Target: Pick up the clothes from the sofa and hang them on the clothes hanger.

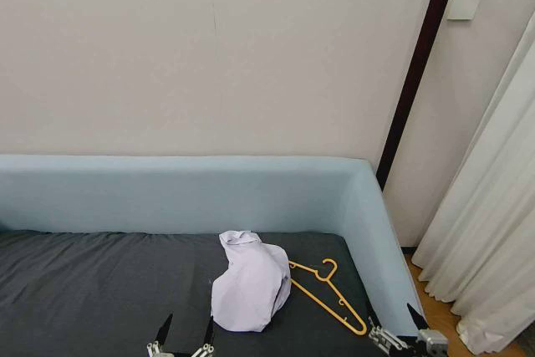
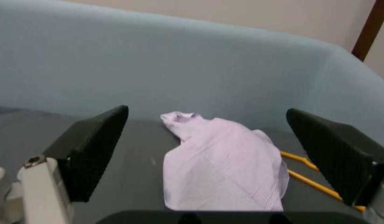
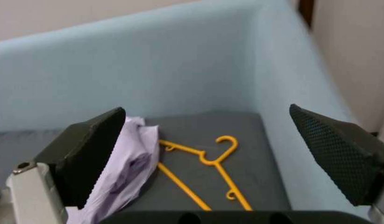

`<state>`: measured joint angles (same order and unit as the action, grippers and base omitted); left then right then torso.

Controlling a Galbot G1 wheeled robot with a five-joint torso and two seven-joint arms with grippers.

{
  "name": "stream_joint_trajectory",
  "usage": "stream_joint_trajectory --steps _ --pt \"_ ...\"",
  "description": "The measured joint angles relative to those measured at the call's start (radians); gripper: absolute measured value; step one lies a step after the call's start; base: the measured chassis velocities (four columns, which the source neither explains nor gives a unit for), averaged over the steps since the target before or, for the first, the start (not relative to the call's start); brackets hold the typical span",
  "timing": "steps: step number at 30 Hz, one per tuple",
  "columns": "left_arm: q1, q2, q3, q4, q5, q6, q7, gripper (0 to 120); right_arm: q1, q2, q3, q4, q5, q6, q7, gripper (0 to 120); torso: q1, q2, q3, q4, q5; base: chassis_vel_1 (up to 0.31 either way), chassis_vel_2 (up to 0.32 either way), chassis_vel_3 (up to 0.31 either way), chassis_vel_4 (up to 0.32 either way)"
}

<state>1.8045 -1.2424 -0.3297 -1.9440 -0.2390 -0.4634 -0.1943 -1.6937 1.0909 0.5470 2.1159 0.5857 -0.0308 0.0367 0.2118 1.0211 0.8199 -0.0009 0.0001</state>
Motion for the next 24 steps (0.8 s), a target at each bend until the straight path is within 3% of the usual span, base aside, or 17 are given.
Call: stream_joint_trajectory --steps 2,3,7,11,14,15,20,24 --pt "0.009 -0.009 -0.004 0.006 0.005 -0.003 0.0 100 0.098 -0.078 -0.044 -0.029 0.055 -0.06 0.008 100 0.0 0.0 0.0 0.0 0.0003 0.0 0.0 0.0 0.0" --pt "0.009 -0.009 -0.004 0.006 0.005 -0.003 0.0 100 0.098 -0.078 -0.044 -0.029 0.055 -0.06 0.008 100 0.0 0.0 0.0 0.0 0.0003 0.0 0.0 0.0 0.0" --pt "0.025 -0.022 -0.012 0.016 0.021 -0.007 -0.002 100 0.335 -0.22 -0.225 -0.147 0.131 -0.133 0.017 100 0.0 0.0 0.0 -0.0001 0.0 0.0 0.0 0.0 0.0" --pt "0.03 -0.038 -0.014 0.022 0.029 -0.008 -0.004 100 0.533 -0.256 -0.409 -0.256 0.153 -0.162 0.02 100 0.0 0.0 0.0 -0.0003 -0.0005 0.0 0.0 0.0 0.0" --pt "0.035 -0.053 -0.02 0.03 0.031 -0.011 -0.005 100 0.708 -0.228 -0.589 -0.374 0.132 -0.188 0.023 100 0.0 0.0 0.0 -0.0002 -0.0005 0.0 0.0 0.0 0.0" --pt "0.035 -0.053 -0.02 0.03 0.031 -0.011 -0.005 100 0.708 -0.228 -0.589 -0.374 0.132 -0.188 0.023 100 0.0 0.0 0.0 -0.0002 -0.0005 0.0 0.0 0.0 0.0" --pt "0.038 -0.073 -0.032 0.053 0.031 -0.029 -0.006 100 0.962 -0.083 -0.826 -0.585 0.047 -0.21 0.016 100 0.0 0.0 0.0 0.0001 -0.0004 0.0 0.0 0.0 0.0" --pt "0.038 -0.085 -0.036 0.058 0.031 -0.033 -0.007 100 1.045 -0.002 -0.894 -0.71 0.026 -0.21 0.009 100 0.0 0.0 0.0 -0.0002 -0.0008 0.0 0.0 0.0 0.0"
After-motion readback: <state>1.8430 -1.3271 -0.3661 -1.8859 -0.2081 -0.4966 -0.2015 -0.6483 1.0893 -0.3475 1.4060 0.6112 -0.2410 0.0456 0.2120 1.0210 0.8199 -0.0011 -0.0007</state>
